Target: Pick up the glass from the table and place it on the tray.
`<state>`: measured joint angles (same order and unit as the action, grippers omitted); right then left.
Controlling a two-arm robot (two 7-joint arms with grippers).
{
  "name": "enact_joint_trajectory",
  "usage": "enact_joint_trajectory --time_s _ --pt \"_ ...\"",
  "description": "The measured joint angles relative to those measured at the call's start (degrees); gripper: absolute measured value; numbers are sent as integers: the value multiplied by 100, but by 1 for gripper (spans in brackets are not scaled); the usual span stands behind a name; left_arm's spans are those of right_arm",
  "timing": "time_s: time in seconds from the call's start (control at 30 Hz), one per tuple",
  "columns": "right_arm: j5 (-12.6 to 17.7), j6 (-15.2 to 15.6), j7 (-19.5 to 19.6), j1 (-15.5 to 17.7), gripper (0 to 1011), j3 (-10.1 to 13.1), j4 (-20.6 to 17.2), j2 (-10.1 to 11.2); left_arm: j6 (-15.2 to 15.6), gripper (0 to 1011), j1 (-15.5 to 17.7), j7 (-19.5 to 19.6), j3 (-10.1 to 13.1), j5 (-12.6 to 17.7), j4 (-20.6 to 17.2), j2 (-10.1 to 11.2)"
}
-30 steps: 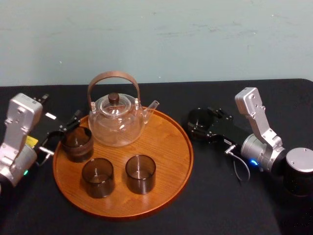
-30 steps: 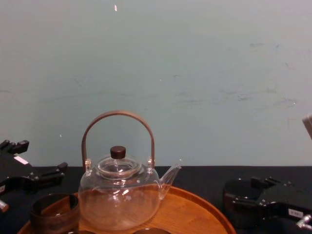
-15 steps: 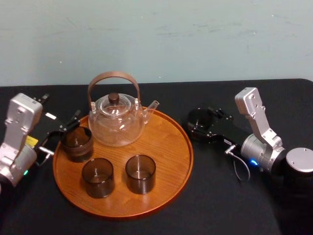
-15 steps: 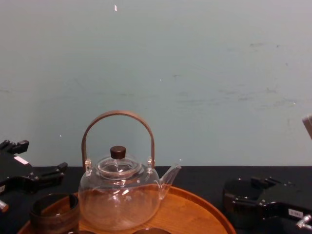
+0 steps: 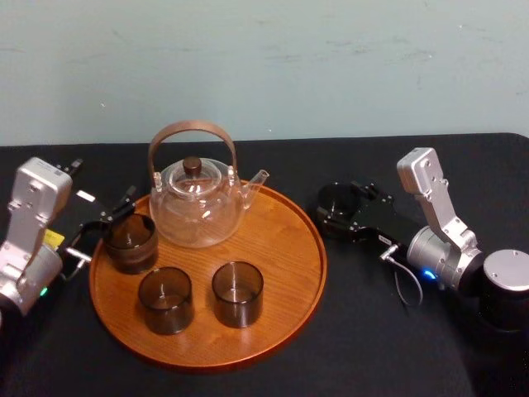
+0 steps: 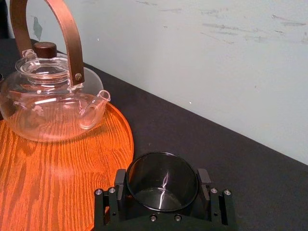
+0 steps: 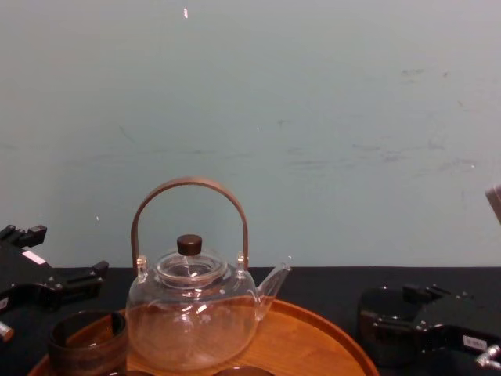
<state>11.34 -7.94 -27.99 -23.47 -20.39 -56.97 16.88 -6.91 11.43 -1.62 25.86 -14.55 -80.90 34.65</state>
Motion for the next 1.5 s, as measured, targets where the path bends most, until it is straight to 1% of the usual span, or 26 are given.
enact_joint_trajectory --time_s 1.5 --pt "0 0 0 0 906 0 0 0 0 1001 0 0 0 0 0 0"
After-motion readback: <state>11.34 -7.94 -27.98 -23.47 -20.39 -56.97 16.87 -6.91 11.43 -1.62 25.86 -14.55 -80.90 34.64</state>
